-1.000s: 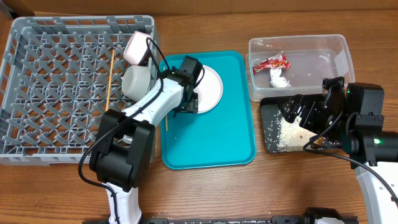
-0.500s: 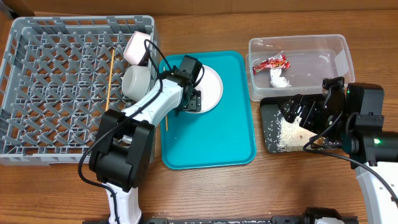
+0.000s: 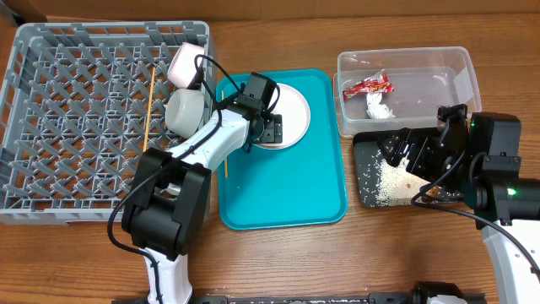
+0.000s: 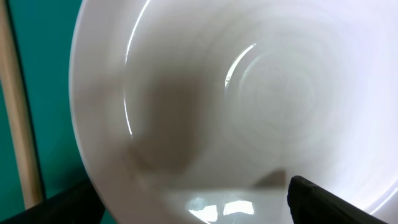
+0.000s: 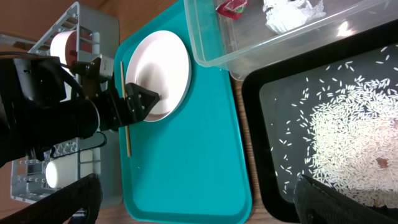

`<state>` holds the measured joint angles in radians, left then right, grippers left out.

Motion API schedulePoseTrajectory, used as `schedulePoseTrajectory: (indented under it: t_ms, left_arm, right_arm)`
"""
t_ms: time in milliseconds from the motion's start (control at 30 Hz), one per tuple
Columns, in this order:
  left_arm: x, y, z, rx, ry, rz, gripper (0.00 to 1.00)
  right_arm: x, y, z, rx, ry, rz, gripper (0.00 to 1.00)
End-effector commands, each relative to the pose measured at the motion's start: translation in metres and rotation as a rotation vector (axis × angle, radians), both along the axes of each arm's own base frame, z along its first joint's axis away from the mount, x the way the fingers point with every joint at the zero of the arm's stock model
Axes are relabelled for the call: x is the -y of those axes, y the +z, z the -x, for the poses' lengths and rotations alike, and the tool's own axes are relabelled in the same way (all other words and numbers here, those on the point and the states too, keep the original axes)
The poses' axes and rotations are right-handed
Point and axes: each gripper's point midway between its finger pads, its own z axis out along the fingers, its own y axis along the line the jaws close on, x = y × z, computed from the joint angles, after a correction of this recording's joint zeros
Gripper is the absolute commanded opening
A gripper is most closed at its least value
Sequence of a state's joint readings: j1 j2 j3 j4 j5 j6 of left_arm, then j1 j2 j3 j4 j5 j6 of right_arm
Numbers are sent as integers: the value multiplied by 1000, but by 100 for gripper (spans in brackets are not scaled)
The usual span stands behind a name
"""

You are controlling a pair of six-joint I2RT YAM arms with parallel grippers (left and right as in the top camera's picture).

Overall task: Sort waste into correct bins and load items into the dishwasher
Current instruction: 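Pinch the white plate rim with the left gripper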

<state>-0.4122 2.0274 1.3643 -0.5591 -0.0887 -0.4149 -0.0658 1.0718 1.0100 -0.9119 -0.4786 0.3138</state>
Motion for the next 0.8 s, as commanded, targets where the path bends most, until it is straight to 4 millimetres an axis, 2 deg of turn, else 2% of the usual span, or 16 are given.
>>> schedulePoseTrajectory:
  t_ms: [0,133,233,367,433,533,567,600,767]
  left_arm:
    - [6,-3,2,-6,-42,-1,93]
    - [21,17,-11,27,-116,42,92]
    - [22,33,-14,18,-114,35,90]
    - [13,65,-10,-31,-84,-9,86]
    - [-5,78,-3,-63,8,-76,88]
    - [-29,77,8,-95,135,-172,88]
    - [-46,73,16,-106,238,-228,91]
    - [-51,68,20,-115,272,-240,93]
    - [-38,25,26,-137,167,-174,93]
  right_arm:
    - [3,10,-3,33,-6,10,100]
    - [3,10,-3,33,-6,10,100]
    - [3,10,-3,34,-6,10,100]
    - [3,10,-3,33,-6,10,100]
    - [3,10,-3,33,-6,10,100]
    - [3,10,-3,33,-6,10,100]
    - [3,10,-3,33,-6,10,100]
    - [3,10,-3,33,-6,10,100]
    - [3,10,-3,33,-6,10,100]
